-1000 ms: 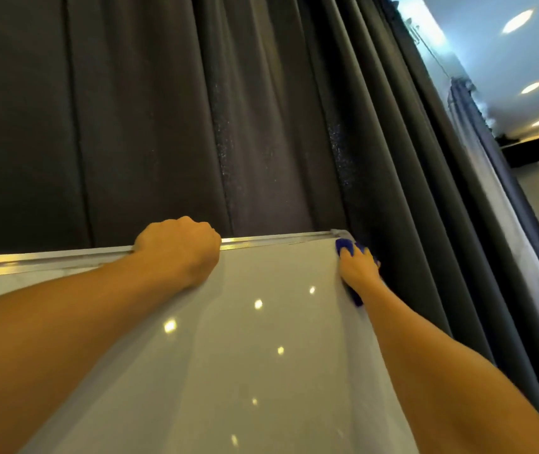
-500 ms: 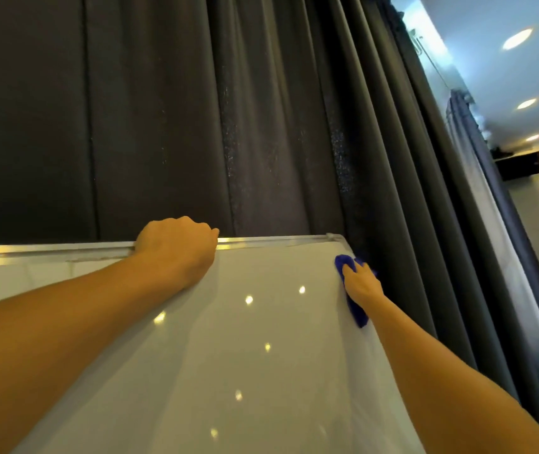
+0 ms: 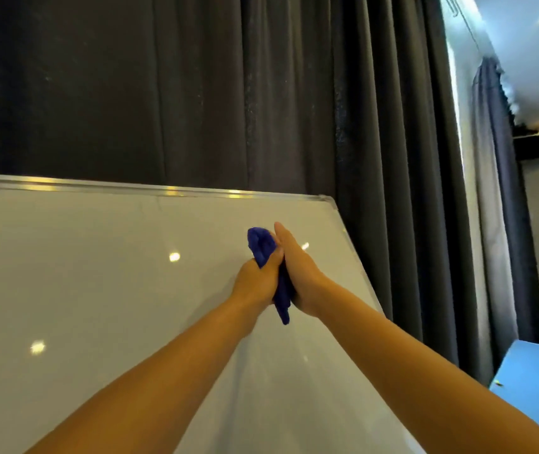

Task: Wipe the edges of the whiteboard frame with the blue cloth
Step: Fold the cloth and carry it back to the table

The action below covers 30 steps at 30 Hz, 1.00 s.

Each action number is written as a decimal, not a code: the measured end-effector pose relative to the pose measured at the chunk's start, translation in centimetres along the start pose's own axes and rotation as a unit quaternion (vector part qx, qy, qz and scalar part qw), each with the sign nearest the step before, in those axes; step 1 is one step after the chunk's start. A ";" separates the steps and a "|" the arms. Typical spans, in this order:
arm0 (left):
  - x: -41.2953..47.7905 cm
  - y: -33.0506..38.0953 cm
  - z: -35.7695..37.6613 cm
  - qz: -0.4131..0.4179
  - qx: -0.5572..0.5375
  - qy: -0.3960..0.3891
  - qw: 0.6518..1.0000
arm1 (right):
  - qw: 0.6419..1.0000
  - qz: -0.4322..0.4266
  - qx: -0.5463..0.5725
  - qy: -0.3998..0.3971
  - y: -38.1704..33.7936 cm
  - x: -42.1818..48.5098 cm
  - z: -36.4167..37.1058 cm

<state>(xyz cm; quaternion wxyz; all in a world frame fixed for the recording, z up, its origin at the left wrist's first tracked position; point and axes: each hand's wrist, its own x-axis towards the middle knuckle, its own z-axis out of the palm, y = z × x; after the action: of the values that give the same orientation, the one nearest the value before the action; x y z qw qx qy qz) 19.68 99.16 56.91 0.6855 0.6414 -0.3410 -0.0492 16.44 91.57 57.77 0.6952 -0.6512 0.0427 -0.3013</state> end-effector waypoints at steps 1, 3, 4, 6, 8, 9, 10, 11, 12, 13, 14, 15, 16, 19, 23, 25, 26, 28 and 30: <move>-2.0 -0.2 -0.6 -0.029 -0.057 -0.004 0.998 | 0.999 0.003 -0.017 -0.031 0.1 -2.0 -0.1; -6.4 -1.3 -2.1 -0.088 -0.132 -0.039 0.987 | 0.995 0.019 -0.049 -0.085 0.9 -6.2 -0.8; -8.5 -2.1 -2.8 -0.116 -0.156 -0.064 0.979 | 0.992 0.030 -0.069 -0.098 1.3 -8.4 -1.4; -12.9 -4.3 -4.2 -0.166 -0.199 -0.123 0.958 | 0.987 0.040 -0.128 -0.093 2.9 -12.6 -2.7; -16.9 -6.4 -5.0 -0.204 -0.238 -0.186 0.931 | 0.982 0.058 -0.164 -0.078 4.8 -16.4 -4.5; -18.9 -7.4 -5.0 -0.218 -0.247 -0.214 0.919 | 0.981 0.077 -0.164 -0.072 5.8 -18.5 -5.6; -20.5 -8.4 -4.8 -0.233 -0.248 -0.230 0.912 | 0.980 0.099 -0.158 -0.071 6.8 -20.4 -6.7; -22.3 -9.3 -4.2 -0.253 -0.238 -0.228 0.910 | 0.979 0.123 -0.148 -0.070 7.8 -22.5 -7.9; -24.0 -10.0 -3.6 -0.272 -0.217 -0.209 0.914 | 0.977 0.148 -0.138 -0.064 8.6 -24.4 -8.9; -25.6 -10.6 -2.8 -0.288 -0.191 -0.179 0.921 | 0.975 0.169 -0.136 -0.053 9.5 -26.3 -10.0; -27.2 -11.4 -2.0 -0.295 -0.173 -0.154 0.927 | 0.973 0.184 -0.136 -0.038 10.5 -28.1 -11.1; -28.6 -12.1 -1.1 -0.296 -0.163 -0.141 0.931 | 0.972 0.194 -0.129 -0.021 11.4 -29.8 -12.1; -29.8 -12.8 -0.1 -0.293 -0.160 -0.137 0.933 | 0.974 0.199 -0.111 -0.005 12.2 -31.5 -13.0; -33.4 -14.9 3.8 -0.286 -0.113 -0.143 0.941 | 0.976 0.208 -0.022 0.061 14.4 -36.4 -16.1; -36.2 -17.5 10.3 -0.235 -0.040 -0.097 0.966 | 0.969 0.202 -0.017 0.144 15.7 -40.8 -22.0; -37.5 -18.6 14.6 -0.194 -0.008 -0.093 0.977 | 0.963 0.204 -0.018 0.174 16.0 -42.8 -26.3; -38.3 -19.1 16.8 -0.182 0.004 -0.101 0.978 | 0.961 0.205 -0.019 0.186 16.3 -43.8 -28.5; -39.8 -20.5 22.2 -0.190 0.007 -0.115 0.975 | 0.956 0.209 -0.029 0.203 16.8 -46.0 -33.8; -41.0 -21.6 28.2 -0.215 -0.015 -0.122 0.969 | 0.954 0.206 -0.040 0.213 17.1 -48.1 -39.2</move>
<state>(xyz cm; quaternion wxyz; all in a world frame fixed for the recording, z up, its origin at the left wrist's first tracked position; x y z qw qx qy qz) -18.57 92.33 19.05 0.6214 0.6783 -0.2755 -0.2788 -34.22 79.41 20.02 0.6905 -0.5762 0.3346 -0.2816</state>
